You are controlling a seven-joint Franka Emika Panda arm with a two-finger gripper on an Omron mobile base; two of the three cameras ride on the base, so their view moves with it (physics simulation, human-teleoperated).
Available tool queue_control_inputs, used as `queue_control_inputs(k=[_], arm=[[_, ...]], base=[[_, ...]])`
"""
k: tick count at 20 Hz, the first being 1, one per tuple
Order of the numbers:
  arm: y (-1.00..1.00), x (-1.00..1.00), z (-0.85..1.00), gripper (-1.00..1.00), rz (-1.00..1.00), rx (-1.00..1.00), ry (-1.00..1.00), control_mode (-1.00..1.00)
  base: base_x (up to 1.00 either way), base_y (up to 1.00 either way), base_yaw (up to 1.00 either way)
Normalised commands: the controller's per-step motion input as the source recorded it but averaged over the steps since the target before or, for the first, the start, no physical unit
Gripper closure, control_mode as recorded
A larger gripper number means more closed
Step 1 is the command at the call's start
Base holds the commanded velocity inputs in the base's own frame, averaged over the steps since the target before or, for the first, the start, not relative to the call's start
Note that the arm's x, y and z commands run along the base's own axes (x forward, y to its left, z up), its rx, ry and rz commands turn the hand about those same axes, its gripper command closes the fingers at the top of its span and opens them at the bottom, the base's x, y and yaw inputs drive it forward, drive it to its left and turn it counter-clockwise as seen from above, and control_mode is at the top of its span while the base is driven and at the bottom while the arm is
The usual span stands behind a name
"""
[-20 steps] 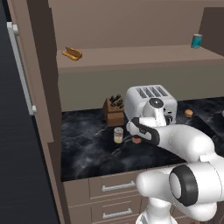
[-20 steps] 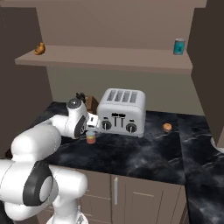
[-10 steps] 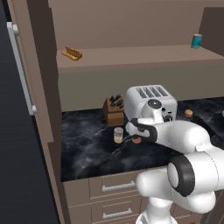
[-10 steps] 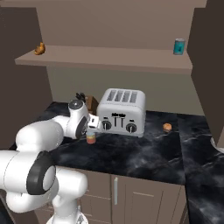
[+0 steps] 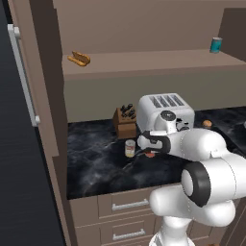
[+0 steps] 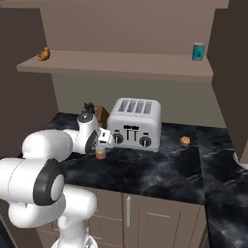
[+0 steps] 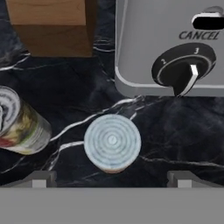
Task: Pick the cans from the counter and place them in their designated side in the cabinet.
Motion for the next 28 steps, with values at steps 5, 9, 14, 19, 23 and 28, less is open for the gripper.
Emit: queue_control_inputs(k=[5,9,14,19,23,28], arm=[[0.0,0.06,-0.12,-1.0,0.0,0.0,0.01,-1.0],[0.0,0.07,-0.11,-1.0,0.0,0.0,0.01,-1.0],[0.0,0.09,-0.1,-1.0,0.0,0.0,0.0,-1.0],[0.0,0.11,-0.1,-1.0,0.0,0.0,0.0,-1.0],[0.0,0.11,-0.11,-1.0,0.0,0.0,0.0,-1.0],[0.0,0.1,-0.11,-1.0,0.0,0.0,0.0,-1.0]], base=[[0.0,0.0,0.0],[0.0,0.0,0.0],[0.0,0.0,0.0],[0.0,0.0,0.0],[0.0,0.0,0.0],[0.0,0.0,0.0]])
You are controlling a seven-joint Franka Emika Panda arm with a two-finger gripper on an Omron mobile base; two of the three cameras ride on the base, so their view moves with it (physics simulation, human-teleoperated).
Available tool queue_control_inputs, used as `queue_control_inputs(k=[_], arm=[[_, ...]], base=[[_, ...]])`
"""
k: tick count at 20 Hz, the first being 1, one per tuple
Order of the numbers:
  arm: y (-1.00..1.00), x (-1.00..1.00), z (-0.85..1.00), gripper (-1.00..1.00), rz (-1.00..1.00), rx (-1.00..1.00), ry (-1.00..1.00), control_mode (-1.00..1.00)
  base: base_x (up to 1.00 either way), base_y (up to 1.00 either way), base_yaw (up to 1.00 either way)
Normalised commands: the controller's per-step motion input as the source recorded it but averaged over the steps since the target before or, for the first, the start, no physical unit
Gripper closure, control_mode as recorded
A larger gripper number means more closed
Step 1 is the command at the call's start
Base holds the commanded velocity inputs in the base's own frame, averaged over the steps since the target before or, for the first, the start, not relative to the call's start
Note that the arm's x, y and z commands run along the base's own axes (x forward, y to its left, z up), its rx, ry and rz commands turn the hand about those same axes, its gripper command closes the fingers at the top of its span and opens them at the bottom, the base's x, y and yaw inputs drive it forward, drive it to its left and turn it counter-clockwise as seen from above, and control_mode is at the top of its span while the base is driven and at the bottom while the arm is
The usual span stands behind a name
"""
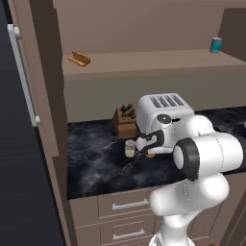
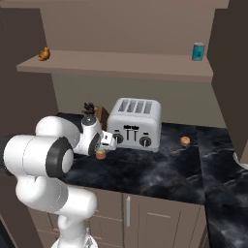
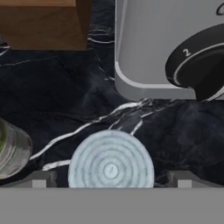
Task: Pick the cans from the counter and place them in their designated side in the cabinet.
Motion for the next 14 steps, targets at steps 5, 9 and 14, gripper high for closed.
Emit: queue_control_inputs(k=[5,9,14], arm=[[0.0,0.1,-0.11,-1.0,0.0,0.0,0.0,-1.0],[0.01,0.09,-0.11,-1.0,0.0,0.0,0.0,-1.0],[0.05,0.06,-0.1,1.0,0.0,0.0,0.01,-1.0]], base=[[0.0,0.0,0.0],[0.0,0.0,0.0],[0.0,0.0,0.0]])
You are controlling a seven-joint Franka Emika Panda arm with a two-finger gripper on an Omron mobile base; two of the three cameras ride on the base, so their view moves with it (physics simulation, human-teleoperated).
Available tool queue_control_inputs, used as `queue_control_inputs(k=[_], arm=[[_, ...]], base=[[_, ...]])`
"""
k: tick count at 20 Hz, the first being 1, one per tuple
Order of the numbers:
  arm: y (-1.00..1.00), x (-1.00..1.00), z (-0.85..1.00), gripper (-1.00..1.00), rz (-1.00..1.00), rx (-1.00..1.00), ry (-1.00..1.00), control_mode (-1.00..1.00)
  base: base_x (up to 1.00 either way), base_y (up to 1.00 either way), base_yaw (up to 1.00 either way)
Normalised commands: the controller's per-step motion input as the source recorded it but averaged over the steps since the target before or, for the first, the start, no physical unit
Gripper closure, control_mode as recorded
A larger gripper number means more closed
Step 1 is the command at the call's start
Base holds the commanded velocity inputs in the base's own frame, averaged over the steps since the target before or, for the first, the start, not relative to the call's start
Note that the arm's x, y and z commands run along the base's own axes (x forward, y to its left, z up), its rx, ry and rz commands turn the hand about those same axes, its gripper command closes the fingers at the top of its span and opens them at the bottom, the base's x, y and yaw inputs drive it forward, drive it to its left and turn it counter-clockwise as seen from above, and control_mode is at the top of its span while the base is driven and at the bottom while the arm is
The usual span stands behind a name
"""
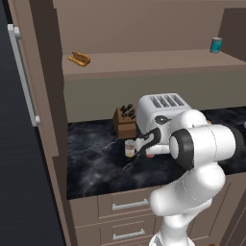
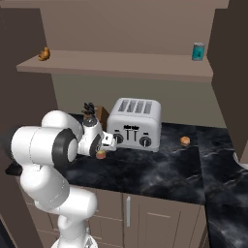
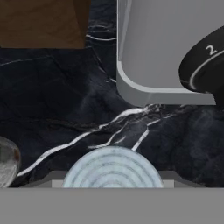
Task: Pick the cans from the counter and place them in their designated side in the cabinet.
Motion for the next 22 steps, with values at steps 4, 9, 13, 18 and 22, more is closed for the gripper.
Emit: queue_control_inputs(k=[4,9,13,18,22], arm=[[0.0,-0.02,-0.02,1.0,0.0,0.0,-0.01,-1.0],[-0.03,-0.11,0.05,1.0,0.0,0.0,-0.03,-1.0],[-0.09,-0.11,0.1,1.0,0.0,0.01,-0.03,-1.0],[-0.18,-0.14,0.17,1.0,0.0,0.0,-0.03,-1.0],[-0.17,-0.16,0.26,1.0,0.0,0.01,0.0,-1.0]], base=[[0.0,0.0,0.0],[0.0,0.0,0.0],[0.0,0.0,0.0],[0.0,0.0,0.0],[0.0,0.0,0.0]])
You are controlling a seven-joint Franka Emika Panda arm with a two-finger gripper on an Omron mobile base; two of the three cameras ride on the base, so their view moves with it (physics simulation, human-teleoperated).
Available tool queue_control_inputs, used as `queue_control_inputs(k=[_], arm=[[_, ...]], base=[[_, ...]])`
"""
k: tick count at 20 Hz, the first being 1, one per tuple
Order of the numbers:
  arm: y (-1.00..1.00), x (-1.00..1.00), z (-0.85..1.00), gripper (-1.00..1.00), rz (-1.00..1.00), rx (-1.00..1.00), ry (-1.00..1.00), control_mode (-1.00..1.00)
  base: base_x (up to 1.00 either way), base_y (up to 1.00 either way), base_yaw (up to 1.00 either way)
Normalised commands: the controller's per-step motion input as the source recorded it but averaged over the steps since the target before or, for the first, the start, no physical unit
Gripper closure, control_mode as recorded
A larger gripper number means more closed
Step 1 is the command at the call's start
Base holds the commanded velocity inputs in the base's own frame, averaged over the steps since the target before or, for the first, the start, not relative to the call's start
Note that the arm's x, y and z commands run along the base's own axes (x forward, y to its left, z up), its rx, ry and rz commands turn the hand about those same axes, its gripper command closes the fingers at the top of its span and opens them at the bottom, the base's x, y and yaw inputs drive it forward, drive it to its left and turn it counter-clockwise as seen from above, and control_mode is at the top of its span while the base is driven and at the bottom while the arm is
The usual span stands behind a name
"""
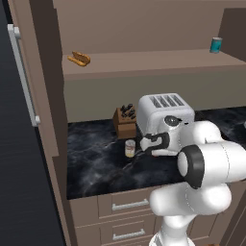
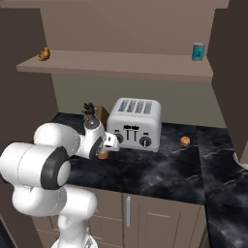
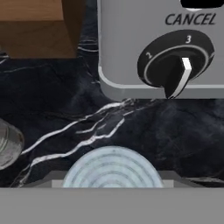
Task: Pick the cans from the counter and place them in their designated side in the cabinet.
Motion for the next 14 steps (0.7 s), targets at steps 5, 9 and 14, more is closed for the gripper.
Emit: queue_control_inputs(k=[5,9,14], arm=[[-0.15,-0.26,0.32,1.0,0.0,0.01,0.0,-1.0],[-0.12,-0.31,0.33,1.0,0.04,0.0,0.0,-1.0],[-0.09,-0.37,0.38,1.0,0.04,0.0,0.0,-1.0]], base=[[0.0,0.0,0.0],[0.0,0.0,0.0],[0.0,0.0,0.0]])
